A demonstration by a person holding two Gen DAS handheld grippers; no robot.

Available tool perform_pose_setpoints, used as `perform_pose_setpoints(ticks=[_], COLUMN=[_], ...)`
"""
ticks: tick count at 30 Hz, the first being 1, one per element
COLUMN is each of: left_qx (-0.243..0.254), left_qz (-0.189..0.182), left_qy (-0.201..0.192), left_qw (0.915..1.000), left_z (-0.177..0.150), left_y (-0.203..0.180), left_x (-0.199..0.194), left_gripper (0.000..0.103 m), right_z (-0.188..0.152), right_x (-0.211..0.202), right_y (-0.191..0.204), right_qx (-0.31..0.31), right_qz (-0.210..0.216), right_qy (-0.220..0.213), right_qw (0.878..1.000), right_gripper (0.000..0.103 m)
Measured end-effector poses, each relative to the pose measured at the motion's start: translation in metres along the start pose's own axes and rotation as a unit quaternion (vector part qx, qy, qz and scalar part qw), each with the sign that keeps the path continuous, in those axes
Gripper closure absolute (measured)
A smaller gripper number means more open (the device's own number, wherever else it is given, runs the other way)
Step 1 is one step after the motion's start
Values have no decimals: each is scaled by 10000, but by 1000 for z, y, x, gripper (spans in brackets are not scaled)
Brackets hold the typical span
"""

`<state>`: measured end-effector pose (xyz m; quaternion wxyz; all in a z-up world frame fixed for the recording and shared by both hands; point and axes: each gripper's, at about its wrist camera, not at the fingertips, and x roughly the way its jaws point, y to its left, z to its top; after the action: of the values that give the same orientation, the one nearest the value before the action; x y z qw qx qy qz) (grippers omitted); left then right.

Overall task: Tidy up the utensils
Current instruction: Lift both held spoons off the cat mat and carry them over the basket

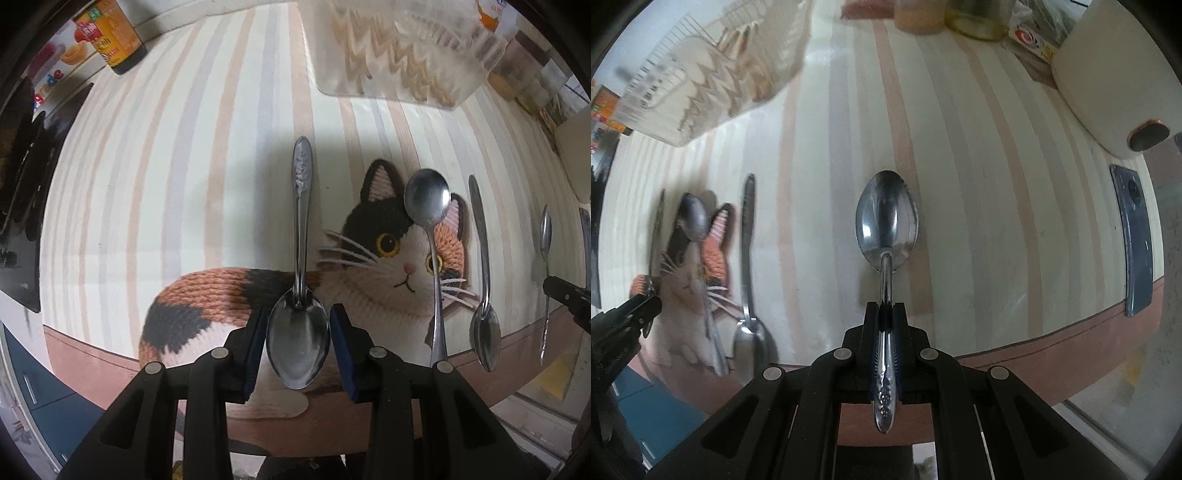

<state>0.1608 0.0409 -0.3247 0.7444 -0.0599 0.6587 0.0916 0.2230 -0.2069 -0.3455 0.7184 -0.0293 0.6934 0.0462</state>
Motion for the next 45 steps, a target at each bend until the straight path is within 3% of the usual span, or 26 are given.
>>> perform_pose_setpoints(ticks=[4, 11, 15, 16, 19, 23, 24, 26, 34, 45], left_qx=[-48, -169, -201, -206, -221, -201, -202, -205, -306, -458], left_qz=[6, -64, -101, -106, -105, -106, -93, -84, -71, -211], left_qy=[-185, -446, -559, -564, -508, -407, -397, -390, -528, -1346], left_qw=[9998, 9988, 9982, 9981, 9984, 9989, 9990, 9990, 9981, 9896], left_z=[-2, -5, -3, -1, -2, -3, -4, -4, -4, 17], left_y=[6, 12, 19, 19, 17, 18, 18, 18, 23, 34], left_x=[-18, -47, -58, -58, -56, -45, -43, -43, -56, -131], left_gripper=[71, 71, 71, 71, 71, 71, 71, 71, 71, 71], right_z=[3, 10, 15, 17, 18, 15, 13, 12, 11, 40], right_x=[-15, -38, -38, -34, -15, 13, 11, 10, -6, -100], right_y=[6, 10, 1, 1, 4, 14, 20, 23, -8, 1], right_qx=[-5, 76, 163, 98, -66, -307, -410, -443, 202, 128], right_qz=[169, 407, 570, 501, 440, 23, -18, -244, 376, 1048], right_qy=[-137, -410, -255, -205, 144, 446, 244, 166, 73, -837], right_qw=[9998, 9983, 9979, 9985, 9989, 9985, 9989, 9986, 9991, 9909], right_gripper=[103, 103, 103, 99, 71, 68, 71, 94, 96, 96])
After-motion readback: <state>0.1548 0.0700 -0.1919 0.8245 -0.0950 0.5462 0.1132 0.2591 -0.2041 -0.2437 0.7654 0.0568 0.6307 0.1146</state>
